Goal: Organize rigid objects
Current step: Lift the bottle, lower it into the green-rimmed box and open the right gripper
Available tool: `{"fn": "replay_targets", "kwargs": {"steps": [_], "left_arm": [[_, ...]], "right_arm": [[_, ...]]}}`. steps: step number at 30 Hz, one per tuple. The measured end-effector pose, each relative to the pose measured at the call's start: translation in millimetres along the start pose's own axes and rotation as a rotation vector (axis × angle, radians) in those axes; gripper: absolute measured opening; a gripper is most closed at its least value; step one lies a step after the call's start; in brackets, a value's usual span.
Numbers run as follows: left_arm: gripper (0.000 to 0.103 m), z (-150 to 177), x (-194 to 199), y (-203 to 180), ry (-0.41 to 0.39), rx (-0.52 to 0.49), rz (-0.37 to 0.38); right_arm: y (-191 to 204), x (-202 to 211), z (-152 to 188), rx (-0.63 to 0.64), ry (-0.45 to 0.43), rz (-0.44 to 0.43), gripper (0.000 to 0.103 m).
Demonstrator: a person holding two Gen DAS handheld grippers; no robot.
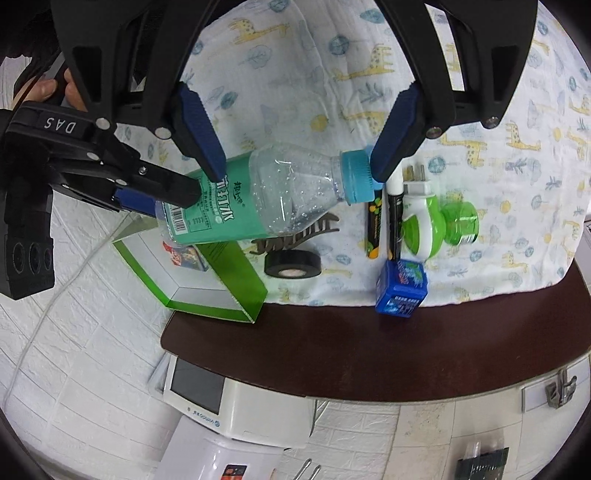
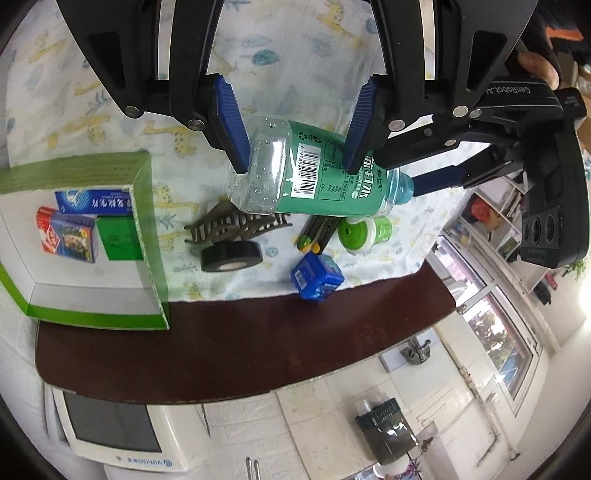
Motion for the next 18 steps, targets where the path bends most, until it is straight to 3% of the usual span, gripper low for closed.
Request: {"fn": "replay_targets", "kwargs": {"steps": [11,18], "left_arm": [[0.079,-77,-16,-97,-0.084,-0.165,0.063],[0.079,-116,-65,-147,-0.050,-0.202,0.075]], "right_arm": [[-58,77,-63,0.000,-0.222,0.072,0.057],[-121,103,-101,0.005,-0.287,0.143,0.058]]}}
Point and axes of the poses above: each gripper's, at about its wrist camera, not at the fingertips, and x roughly against the way its jaws point, y to its left, z to its underside, the point moved 9 cm from there along -x, roughly the way its jaws point, and after that the axes turned 7 degrees about -z, right-handed, at the moved point
